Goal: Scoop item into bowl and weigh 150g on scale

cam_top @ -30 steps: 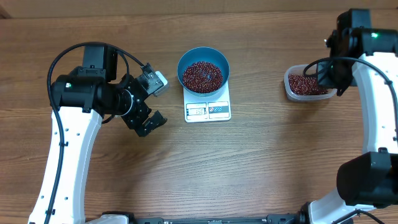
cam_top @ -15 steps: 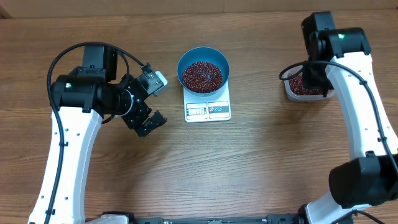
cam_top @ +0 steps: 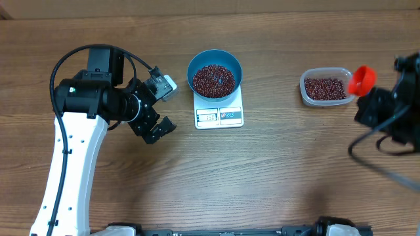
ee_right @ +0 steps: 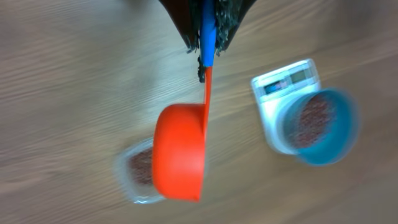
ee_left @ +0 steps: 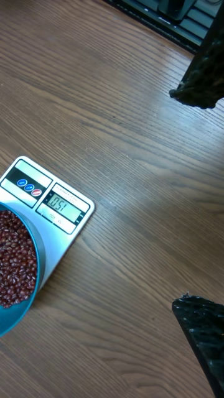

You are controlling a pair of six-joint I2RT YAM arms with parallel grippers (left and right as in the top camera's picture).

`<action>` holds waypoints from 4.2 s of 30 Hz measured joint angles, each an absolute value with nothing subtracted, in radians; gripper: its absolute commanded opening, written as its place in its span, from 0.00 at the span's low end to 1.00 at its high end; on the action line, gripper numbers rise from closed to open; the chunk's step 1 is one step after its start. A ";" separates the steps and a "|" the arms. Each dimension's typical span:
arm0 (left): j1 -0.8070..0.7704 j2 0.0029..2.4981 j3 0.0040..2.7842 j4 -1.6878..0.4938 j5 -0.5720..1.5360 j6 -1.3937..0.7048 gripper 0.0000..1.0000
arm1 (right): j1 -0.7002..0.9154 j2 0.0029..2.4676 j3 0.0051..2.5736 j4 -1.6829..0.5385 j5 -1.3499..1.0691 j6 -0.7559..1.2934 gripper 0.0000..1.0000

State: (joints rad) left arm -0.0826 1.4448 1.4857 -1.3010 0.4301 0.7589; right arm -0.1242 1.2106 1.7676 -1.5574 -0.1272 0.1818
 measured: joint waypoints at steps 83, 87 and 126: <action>-0.083 1.445 1.488 -1.302 0.430 0.759 1.00 | -0.379 1.286 0.497 -0.649 -0.624 0.279 1.00; -0.083 1.445 1.488 -1.302 0.430 0.759 1.00 | -0.379 1.286 0.627 -0.842 -0.464 0.240 1.00; -0.083 1.445 1.488 -1.302 0.430 0.759 1.00 | -0.379 0.859 1.150 -1.285 -0.492 0.236 1.00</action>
